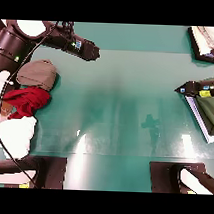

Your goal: Fold the shirts.

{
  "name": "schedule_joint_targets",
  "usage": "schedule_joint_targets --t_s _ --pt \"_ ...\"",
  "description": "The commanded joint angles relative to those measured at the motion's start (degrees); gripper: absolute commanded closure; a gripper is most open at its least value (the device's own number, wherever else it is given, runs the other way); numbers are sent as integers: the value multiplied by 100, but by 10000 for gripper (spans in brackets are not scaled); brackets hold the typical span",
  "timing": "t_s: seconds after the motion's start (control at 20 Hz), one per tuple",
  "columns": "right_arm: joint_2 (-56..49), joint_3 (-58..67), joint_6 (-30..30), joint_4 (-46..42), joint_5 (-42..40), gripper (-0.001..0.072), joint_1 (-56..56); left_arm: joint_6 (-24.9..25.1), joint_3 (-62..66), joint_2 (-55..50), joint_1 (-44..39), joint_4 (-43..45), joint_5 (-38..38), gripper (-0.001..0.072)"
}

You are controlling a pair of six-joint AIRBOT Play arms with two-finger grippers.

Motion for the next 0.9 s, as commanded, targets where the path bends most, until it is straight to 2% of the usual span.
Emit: schedule_joint_targets --t_s 0.0,0.7,0.75,0.8,0.85 --pt "0 -2 7 4 -9 695 13 2 0 0 0 2 2 681" --pt "2 -2 7 2 57 695 13 -4 4 -2 0 -68 177 675" --pt "2 -2 7 4 57 695 11 0 31 7 39 278 188 373" --pt "2 -2 7 7 55 694 13 -155 70 17 111 887 114 4" --pt "2 -2 7 7 52 694 13 -494 103 17 208 1641 7 -13"
